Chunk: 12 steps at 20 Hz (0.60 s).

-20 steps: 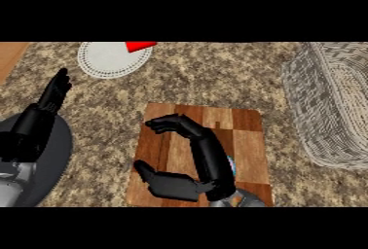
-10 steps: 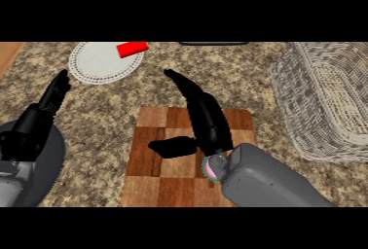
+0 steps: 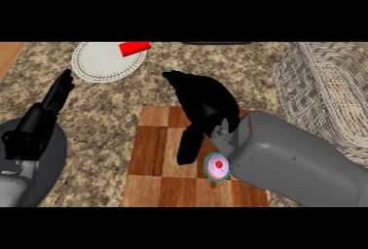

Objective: Pick the cupcake from the cutting board and place it in the basket

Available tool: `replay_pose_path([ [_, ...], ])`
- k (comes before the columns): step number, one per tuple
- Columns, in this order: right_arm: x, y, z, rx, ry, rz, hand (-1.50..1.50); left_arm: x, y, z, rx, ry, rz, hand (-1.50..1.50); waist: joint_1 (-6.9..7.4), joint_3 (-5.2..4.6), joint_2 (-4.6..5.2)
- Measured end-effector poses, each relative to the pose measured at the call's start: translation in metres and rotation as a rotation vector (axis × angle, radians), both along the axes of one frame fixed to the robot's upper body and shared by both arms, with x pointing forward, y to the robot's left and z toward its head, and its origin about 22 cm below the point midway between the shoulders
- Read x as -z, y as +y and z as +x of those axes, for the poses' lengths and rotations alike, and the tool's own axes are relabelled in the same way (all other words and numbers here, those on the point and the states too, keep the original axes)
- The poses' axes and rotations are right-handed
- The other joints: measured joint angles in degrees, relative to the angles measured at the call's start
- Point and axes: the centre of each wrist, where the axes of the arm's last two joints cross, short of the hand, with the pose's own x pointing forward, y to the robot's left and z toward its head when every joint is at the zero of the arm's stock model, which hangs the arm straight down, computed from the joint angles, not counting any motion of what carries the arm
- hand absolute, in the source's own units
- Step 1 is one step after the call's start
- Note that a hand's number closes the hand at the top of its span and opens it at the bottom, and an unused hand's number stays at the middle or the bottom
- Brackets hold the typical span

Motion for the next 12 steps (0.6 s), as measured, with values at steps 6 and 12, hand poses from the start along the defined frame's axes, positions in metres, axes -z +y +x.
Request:
replay_pose_path([
  [6, -0.048, 0.004, 0.001, -0.073, 0.127, -0.074, -1.50, 0.003, -0.001, 0.003, 0.006, -0.008, -0.004, 0.00, 0.16, 0.24, 0.60],
  [12, -0.055, -0.011, 0.012, -0.080, 0.220, -0.117, -1.50, 0.001, 0.008, 0.004, 0.006, -0.019, 0.003, 0.00, 0.40, 0.38, 0.96],
])
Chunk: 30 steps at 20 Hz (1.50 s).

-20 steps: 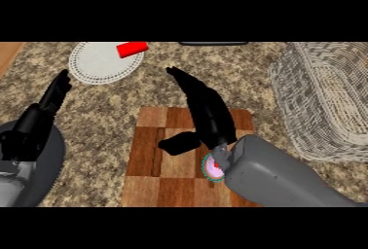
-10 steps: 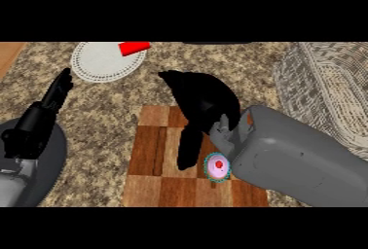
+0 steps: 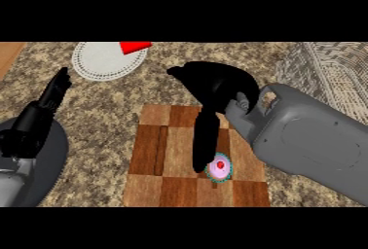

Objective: Pick the cupcake from the cutting board and place it in the basket

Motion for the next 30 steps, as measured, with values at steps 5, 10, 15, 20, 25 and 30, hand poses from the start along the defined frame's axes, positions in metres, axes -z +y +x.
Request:
replay_pose_path([
  [5, 0.012, 0.000, -0.006, -0.035, 0.042, -0.047, -1.50, 0.007, -0.002, -0.002, 0.006, -0.001, -0.007, 0.00, 0.06, 0.05, 0.10],
  [10, 0.032, -0.003, -0.002, -0.040, 0.094, -0.110, -1.50, 0.004, -0.004, 0.001, 0.009, -0.005, -0.006, 0.00, 0.20, 0.06, 0.20],
  [15, 0.064, -0.008, -0.003, -0.036, 0.139, -0.180, -1.50, 0.002, -0.005, 0.002, 0.016, -0.007, -0.005, 0.00, 0.24, 0.08, 0.25],
  [20, 0.082, -0.018, -0.007, -0.030, 0.140, -0.209, -1.50, 0.002, -0.005, 0.005, 0.008, -0.004, -0.005, 0.00, 0.12, 0.10, 0.27],
  [25, 0.103, -0.023, -0.011, -0.013, 0.132, -0.226, -1.50, 0.006, -0.006, 0.002, 0.014, 0.001, -0.006, 0.00, 0.31, 0.11, 0.30],
  [30, 0.110, -0.021, -0.013, -0.009, 0.104, -0.216, -1.50, 0.007, -0.008, -0.001, 0.018, -0.001, -0.010, 0.00, 0.45, 0.12, 0.33],
])
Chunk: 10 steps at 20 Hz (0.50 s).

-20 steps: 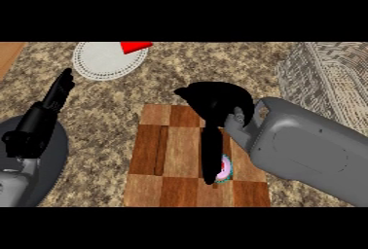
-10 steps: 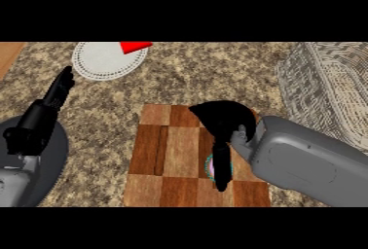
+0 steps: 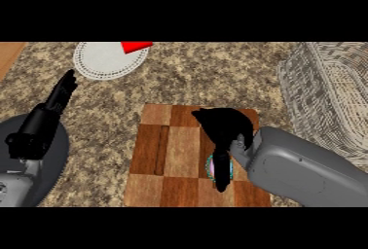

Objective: Pick the cupcake from the cutting board and place it in the basket

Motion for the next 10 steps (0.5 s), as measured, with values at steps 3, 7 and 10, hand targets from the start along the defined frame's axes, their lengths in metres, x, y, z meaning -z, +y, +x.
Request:
replay_pose_path([
  [3, 0.003, -0.004, -0.007, -0.002, -0.012, 0.002, -1.50, 0.004, 0.002, 0.002, -0.008, -0.004, 0.003, 0.00, -0.20, -0.01, -0.01],
  [7, 0.015, -0.006, -0.011, 0.007, -0.018, 0.006, -1.50, -0.001, 0.004, 0.004, -0.004, -0.003, -0.004, 0.00, -0.11, 0.00, 0.01],
  [10, 0.023, -0.010, -0.013, 0.018, -0.018, 0.010, -1.50, -0.001, 0.003, 0.003, -0.005, -0.008, 0.002, 0.00, -0.09, 0.01, 0.02],
])
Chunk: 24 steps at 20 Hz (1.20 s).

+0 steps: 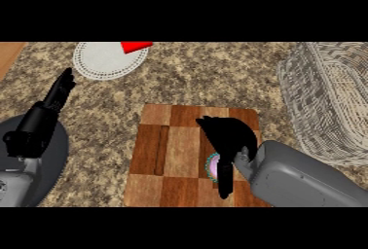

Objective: Pick the cupcake from the cutting board and place it in the basket

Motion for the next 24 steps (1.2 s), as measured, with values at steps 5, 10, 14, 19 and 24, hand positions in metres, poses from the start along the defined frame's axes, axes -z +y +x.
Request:
replay_pose_path([
  [5, 0.015, 0.000, -0.008, 0.008, 0.008, 0.004, -1.50, -0.005, 0.000, 0.000, 0.004, 0.000, 0.000, 0.00, 0.08, -0.01, 0.00],
  [10, 0.023, -0.001, -0.013, 0.021, 0.019, -0.001, -1.50, -0.005, 0.004, 0.005, 0.003, 0.000, 0.000, 0.00, -0.03, -0.01, 0.01],
  [14, 0.039, -0.009, -0.010, 0.046, 0.028, -0.028, -1.50, 0.002, 0.000, -0.001, 0.004, 0.000, 0.004, 0.00, 0.09, -0.01, 0.04],
  [19, 0.044, -0.013, -0.010, 0.054, 0.039, -0.023, 1.50, -0.003, -0.003, -0.002, 0.004, -0.004, 0.002, 0.00, 0.14, 0.00, 0.04],
  [24, 0.052, -0.017, -0.006, 0.077, 0.038, 0.000, 1.50, 0.000, -0.005, -0.001, 0.003, -0.001, 0.003, 0.00, 0.13, -0.03, -0.06],
])
